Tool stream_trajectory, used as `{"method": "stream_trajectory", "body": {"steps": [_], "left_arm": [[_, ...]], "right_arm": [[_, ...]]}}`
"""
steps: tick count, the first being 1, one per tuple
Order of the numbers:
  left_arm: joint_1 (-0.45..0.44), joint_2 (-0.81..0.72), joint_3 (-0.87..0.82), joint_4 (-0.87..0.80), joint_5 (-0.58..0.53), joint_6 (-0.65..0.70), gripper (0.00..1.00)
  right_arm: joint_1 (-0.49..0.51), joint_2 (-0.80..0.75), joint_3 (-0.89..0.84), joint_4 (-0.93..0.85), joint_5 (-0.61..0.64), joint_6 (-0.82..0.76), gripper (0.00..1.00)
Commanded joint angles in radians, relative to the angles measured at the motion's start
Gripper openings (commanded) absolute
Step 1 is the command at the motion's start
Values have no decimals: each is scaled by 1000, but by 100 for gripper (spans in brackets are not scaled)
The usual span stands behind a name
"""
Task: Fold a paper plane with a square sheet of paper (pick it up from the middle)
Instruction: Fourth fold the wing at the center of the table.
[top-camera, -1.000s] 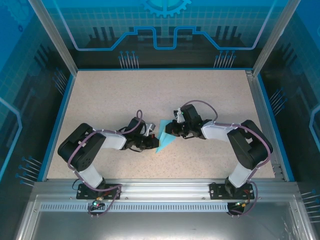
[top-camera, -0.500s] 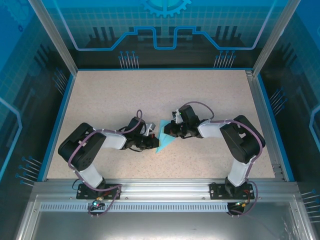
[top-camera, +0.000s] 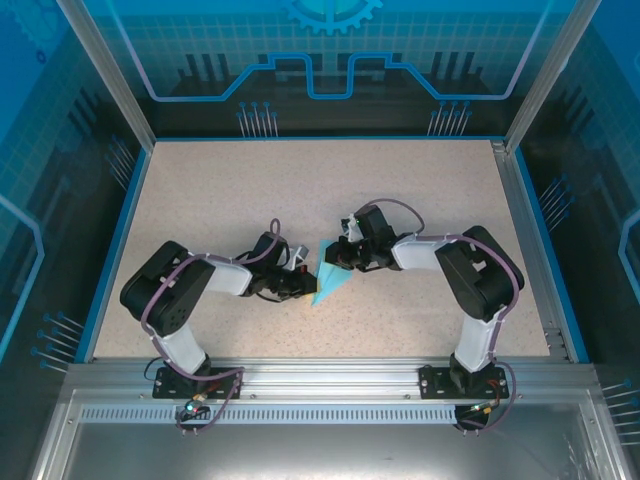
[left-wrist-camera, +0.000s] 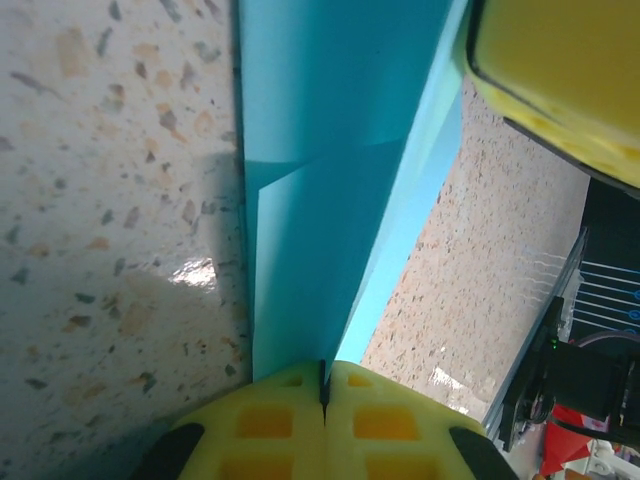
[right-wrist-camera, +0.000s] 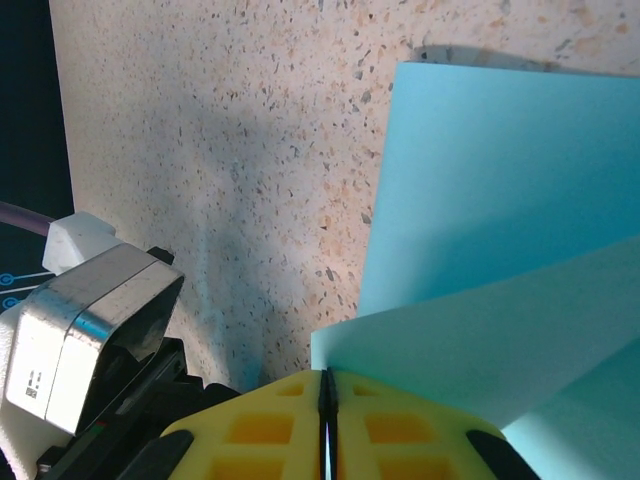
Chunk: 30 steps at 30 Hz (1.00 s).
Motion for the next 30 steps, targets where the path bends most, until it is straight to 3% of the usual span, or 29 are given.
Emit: {"method": "stream_trajectory", "body": {"steps": [1,30], "left_arm": [[11,40,9,-15,-17,-18,5],[26,60,-14,14,-39,-65,3]], "right_arm": [[-10,25,28,-25,-15,-19,11],[-19,111,75,-20,-50,-21,13]]}}
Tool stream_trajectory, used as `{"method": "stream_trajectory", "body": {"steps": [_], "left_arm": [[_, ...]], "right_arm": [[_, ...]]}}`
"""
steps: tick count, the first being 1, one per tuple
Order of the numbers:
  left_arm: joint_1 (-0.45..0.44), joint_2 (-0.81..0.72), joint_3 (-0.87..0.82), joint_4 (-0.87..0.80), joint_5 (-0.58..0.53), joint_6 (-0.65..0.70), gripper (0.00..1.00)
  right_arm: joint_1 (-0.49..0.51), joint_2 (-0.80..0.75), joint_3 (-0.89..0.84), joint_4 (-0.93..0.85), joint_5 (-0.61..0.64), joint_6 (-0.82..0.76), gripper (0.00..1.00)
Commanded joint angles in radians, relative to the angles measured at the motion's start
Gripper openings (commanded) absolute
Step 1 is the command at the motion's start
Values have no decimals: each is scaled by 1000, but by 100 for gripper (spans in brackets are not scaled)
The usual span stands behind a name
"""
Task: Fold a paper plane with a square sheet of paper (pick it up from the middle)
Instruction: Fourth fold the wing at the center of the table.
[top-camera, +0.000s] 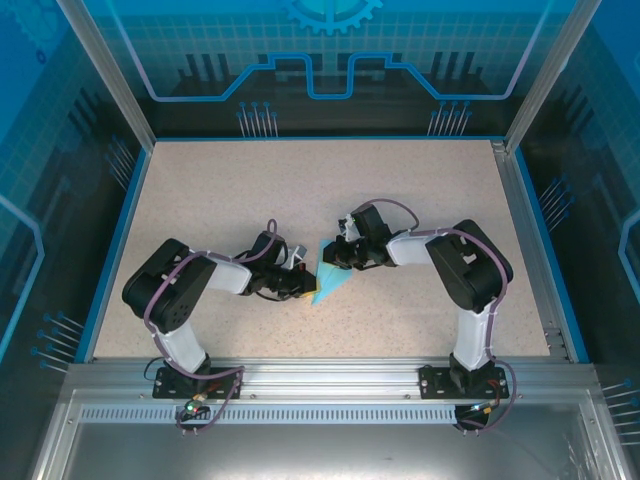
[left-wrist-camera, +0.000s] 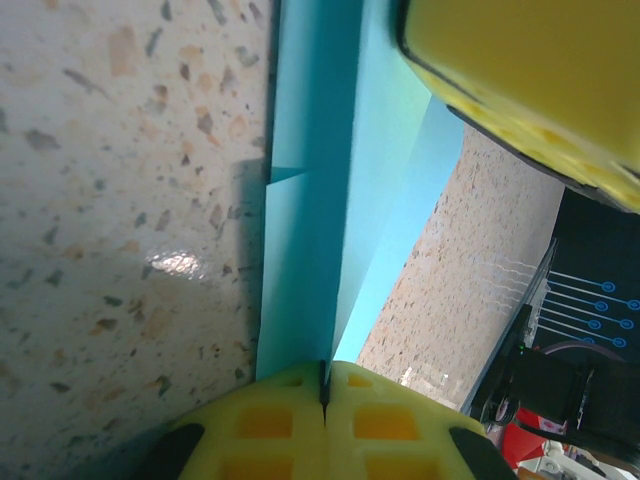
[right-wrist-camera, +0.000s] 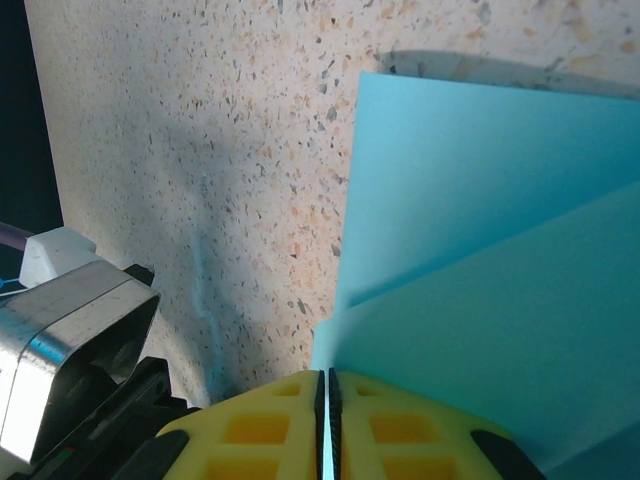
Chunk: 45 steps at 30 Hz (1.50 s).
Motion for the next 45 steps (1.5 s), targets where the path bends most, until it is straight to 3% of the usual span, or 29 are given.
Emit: {"method": "stream_trajectory", "body": {"steps": [1,15,34,45], "left_arm": [[7,41,-16,-9,-73,1,3],[7,45,-24,-3,-85,-13,3],[7,-3,-5,-63,-20,21,18],[7,-48,-7,-119,5,69,14]], "right_arm": [[-12,29,24,-15,-24,-17,13],[-12,66,48,-53,-23,-30,14],[-13,89,26,-100,26,-42,12],[-18,85,28,-124,36,-59,12]]}}
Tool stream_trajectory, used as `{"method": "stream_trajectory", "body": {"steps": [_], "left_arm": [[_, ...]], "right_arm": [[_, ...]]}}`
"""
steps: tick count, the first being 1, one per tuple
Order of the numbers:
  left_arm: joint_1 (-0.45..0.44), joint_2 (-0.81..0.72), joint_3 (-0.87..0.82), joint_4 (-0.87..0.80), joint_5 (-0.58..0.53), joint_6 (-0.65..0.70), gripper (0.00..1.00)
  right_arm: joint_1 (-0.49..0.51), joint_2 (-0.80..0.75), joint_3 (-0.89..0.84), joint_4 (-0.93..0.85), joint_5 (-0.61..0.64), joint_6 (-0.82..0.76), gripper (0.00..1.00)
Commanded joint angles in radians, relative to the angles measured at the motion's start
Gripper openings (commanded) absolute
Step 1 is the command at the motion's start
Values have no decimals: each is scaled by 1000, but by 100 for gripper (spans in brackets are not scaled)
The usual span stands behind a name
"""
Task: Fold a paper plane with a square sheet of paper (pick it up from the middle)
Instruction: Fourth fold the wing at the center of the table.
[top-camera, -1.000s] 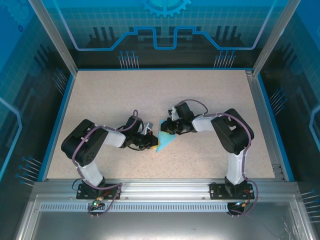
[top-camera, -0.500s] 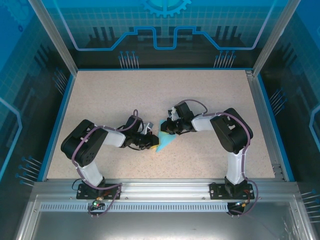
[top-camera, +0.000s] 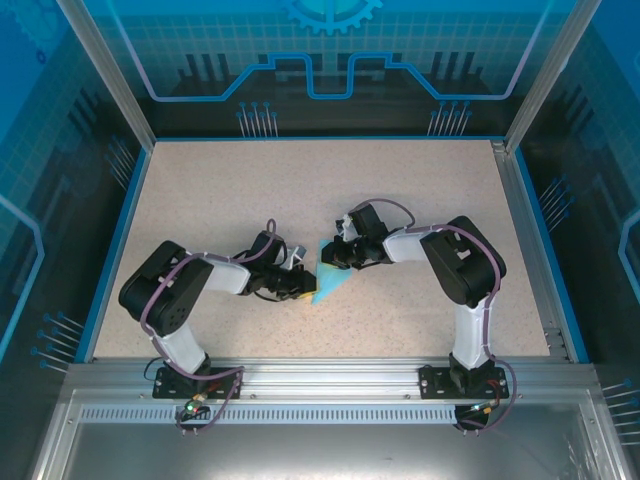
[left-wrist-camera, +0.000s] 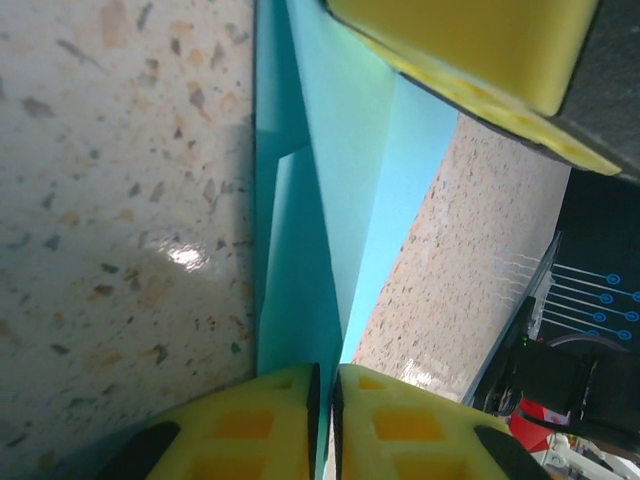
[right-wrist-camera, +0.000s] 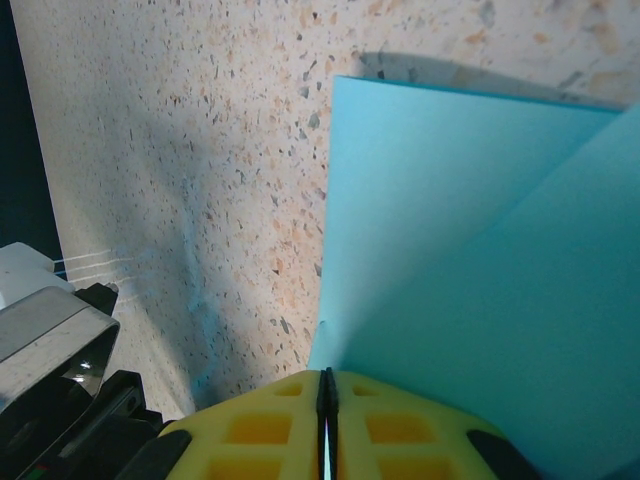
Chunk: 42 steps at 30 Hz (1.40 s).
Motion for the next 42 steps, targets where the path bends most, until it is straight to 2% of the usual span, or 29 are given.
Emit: {"method": "stream_trajectory", "body": {"steps": [1,7,14,20,30,37,42], "left_arm": [[6,-20,-3,-80,1,50,12],[6,-15,12,-124,52,107,6],[7,-23,27,-192,83,161,13],[6,-23,34,-214,97,174,13],[6,-30,46,-270,32,189,6],[6,-55,46,-280,11,195,16],[4,-42,54,-298,11,212,19]], "right_arm": [[-13,35,-14,-98,58,-28,12],[-12,35,-15,-107,65,-32,12],[-13,39,-12,-123,76,-35,12],[-13,36,-13,-128,78,-37,12],[-13,36,-8,-134,78,-39,12],[-14,41,-6,-136,77,-39,12],[-13,42,-3,-137,73,-39,12]]}}
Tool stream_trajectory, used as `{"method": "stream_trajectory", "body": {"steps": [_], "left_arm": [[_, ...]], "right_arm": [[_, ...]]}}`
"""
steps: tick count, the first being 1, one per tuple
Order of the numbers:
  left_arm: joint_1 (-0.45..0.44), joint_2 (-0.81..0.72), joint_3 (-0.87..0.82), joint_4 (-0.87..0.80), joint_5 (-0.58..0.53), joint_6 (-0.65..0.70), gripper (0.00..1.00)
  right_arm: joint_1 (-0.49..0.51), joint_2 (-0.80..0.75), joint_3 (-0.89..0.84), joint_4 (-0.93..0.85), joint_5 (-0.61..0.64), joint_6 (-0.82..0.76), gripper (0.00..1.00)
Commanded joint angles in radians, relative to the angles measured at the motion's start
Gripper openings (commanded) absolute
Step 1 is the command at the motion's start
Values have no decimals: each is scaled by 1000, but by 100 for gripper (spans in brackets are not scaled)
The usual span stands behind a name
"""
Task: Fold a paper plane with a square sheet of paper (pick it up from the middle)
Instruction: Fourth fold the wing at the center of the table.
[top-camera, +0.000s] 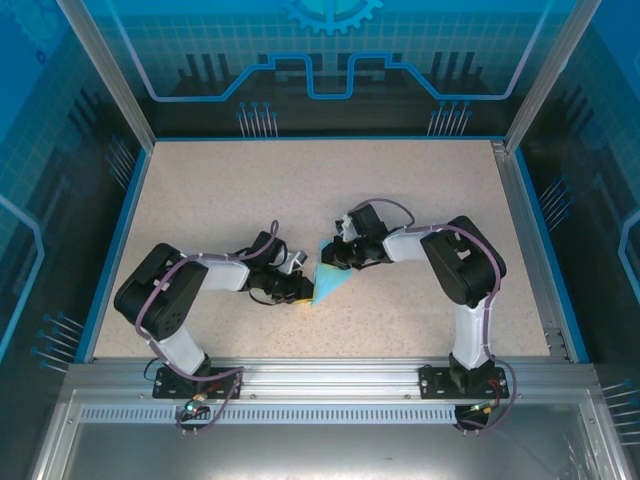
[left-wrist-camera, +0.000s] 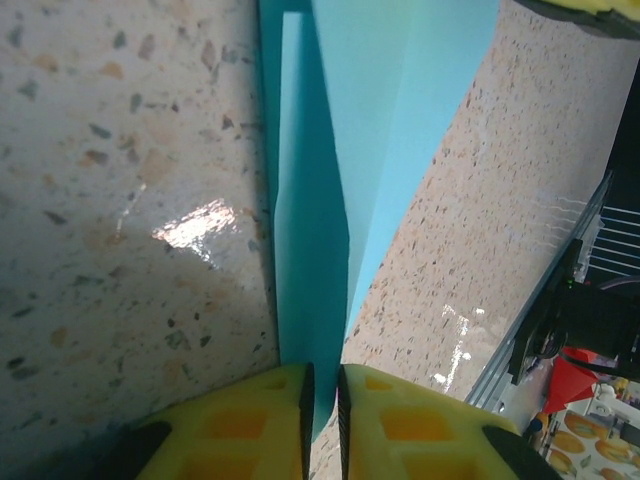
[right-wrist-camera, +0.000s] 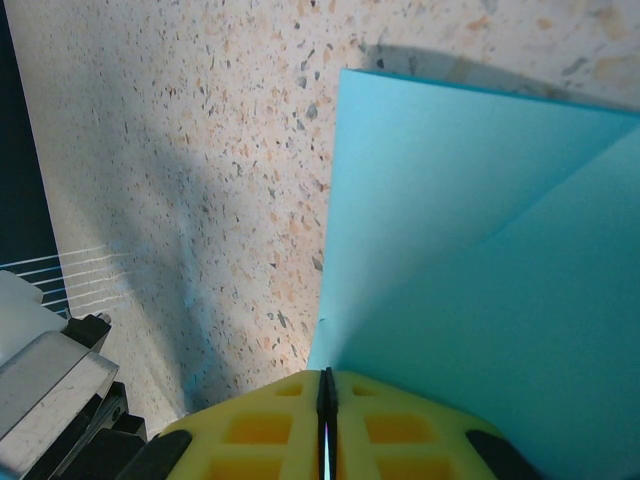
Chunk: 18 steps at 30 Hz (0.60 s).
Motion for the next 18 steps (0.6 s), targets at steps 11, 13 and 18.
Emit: {"method": "stream_trajectory", "body": {"steps": [11,13,18], "left_arm": [[0,4,46,-137,-70,62,20],[1,7,50,-143,-73,66,20],[-6,20,56,-139,-73,64,20]], "right_arm": [[-13,45,-4,-117,74,-26,12],[-14,45,-4,-119,73,-26,12],[-13,45,-5,-120,73,-26,12]]}}
